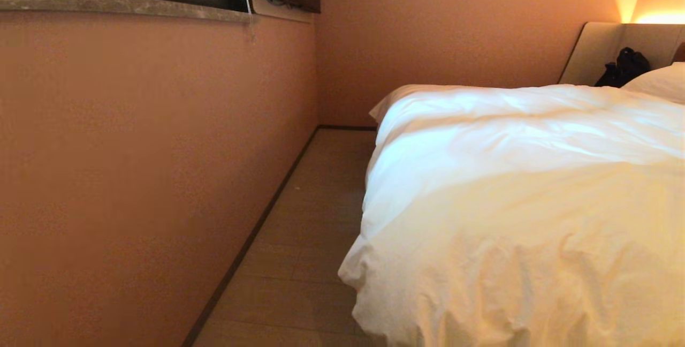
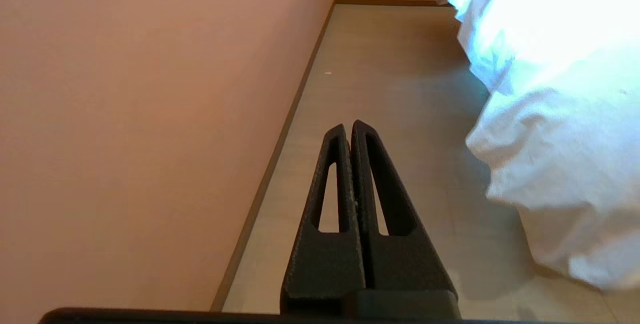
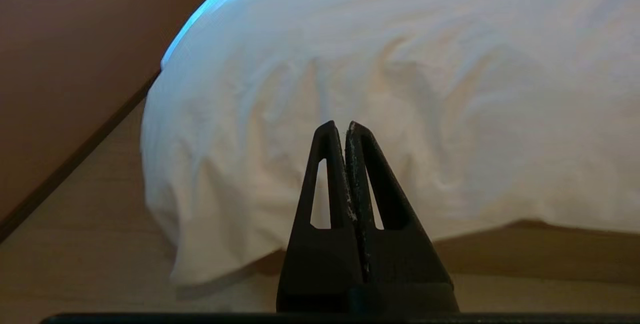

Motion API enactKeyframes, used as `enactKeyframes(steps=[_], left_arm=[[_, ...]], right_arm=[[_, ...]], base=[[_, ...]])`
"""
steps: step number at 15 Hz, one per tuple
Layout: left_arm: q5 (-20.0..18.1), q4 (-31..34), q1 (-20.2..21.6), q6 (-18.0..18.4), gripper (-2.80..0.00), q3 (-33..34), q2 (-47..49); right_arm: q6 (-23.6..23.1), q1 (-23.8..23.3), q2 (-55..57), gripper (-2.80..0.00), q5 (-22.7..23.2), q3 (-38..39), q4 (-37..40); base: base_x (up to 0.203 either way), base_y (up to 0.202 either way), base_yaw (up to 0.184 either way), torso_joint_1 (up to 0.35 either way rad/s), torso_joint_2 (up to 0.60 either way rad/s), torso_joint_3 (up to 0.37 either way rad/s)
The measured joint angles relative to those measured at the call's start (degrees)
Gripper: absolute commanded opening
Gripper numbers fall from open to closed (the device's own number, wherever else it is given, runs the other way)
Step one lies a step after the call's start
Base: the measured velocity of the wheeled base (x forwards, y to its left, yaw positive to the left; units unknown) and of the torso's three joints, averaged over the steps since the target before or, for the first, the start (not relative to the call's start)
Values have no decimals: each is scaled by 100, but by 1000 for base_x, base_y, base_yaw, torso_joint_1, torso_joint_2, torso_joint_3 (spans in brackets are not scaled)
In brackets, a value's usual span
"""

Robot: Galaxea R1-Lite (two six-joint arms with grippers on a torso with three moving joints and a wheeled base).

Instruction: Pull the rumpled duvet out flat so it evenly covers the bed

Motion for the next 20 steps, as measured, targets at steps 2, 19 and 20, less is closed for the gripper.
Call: enactKeyframes(steps=[2,19,20], left_arm=[[-1,0,1,2,-280,0,0],[2,2,1,4,-280,0,0],[-1,2,1,2,-280,0,0]], right_arm=[[0,0,0,-280,4,0,-1],[-2,0,0,-280,0,2,1],[-2,-2,0,-280,1,0,-1]], base=[[-190,0,1,2,3,6],[-107,0,1,0,2,2],[0,0,0,0,0,0]])
